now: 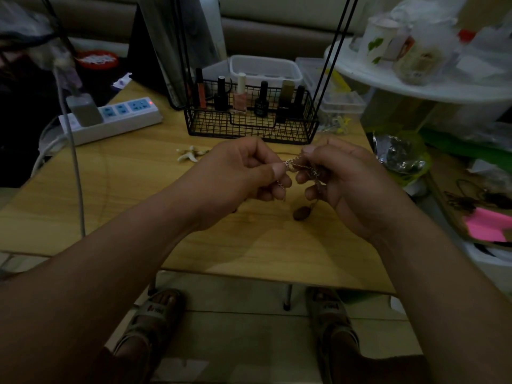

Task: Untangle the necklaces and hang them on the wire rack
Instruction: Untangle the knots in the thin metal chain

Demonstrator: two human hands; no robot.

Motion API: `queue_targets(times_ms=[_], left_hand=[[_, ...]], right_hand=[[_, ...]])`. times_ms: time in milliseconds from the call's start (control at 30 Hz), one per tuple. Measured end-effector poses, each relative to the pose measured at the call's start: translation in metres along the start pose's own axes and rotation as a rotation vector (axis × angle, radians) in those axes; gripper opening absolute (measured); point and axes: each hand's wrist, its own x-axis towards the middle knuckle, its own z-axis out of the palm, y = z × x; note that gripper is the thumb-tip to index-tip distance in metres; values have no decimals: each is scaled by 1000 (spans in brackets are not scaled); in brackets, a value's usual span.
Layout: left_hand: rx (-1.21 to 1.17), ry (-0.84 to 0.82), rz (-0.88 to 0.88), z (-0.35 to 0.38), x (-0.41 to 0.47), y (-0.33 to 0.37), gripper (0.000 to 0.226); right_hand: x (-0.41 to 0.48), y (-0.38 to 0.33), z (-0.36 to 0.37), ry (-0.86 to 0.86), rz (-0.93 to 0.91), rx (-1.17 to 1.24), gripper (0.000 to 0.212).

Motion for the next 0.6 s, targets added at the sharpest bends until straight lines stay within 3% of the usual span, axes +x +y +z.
queue_targets(times_ms=[200,400,600], left_hand=[[66,-6,34,-2,0,-2,9],[425,70,119,-5,1,-6,12],[570,9,215,-5,-1,-12,11]], right_hand=[[2,4,-1,-26,4,-125,13],[0,6,0,-74,33,-232,12],[0,7,0,-124,99,-240,18]])
